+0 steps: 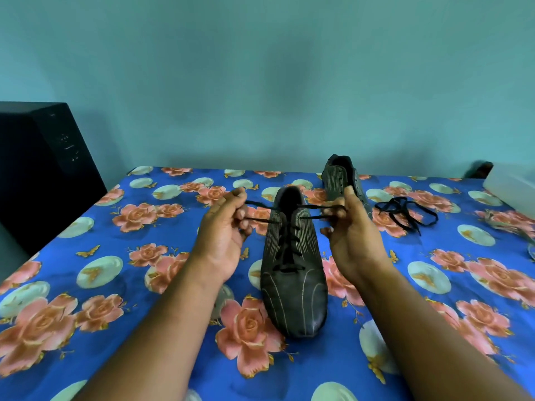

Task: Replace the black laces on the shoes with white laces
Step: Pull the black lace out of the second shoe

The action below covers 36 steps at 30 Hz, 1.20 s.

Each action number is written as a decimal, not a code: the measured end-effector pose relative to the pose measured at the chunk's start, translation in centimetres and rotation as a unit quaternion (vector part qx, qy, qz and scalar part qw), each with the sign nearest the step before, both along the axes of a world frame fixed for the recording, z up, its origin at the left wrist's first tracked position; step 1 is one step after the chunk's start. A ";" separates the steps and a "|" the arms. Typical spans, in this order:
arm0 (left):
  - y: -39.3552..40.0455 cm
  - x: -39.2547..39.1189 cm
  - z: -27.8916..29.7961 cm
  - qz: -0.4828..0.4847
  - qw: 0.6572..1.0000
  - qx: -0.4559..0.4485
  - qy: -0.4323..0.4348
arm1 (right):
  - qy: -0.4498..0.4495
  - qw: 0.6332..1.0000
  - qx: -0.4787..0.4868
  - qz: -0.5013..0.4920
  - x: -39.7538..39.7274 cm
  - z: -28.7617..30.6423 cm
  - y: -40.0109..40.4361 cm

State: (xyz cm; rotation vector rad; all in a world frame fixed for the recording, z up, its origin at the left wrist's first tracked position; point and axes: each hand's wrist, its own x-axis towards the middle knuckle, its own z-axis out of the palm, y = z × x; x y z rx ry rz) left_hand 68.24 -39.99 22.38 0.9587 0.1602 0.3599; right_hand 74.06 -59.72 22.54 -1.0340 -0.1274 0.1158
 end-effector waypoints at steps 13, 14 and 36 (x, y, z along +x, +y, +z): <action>4.0 1.1 -1.9 0.194 0.926 0.234 0.222 | 0.010 0.992 -0.021 -0.121 0.9 1.7 -4.1; 4.2 1.2 -2.2 0.180 0.919 0.263 0.233 | 0.017 0.991 -0.030 -0.129 1.0 1.5 -4.3; 0.7 0.0 -2.4 -0.098 0.821 0.561 -0.038 | -0.475 0.676 -0.519 -0.218 -0.9 -2.7 0.0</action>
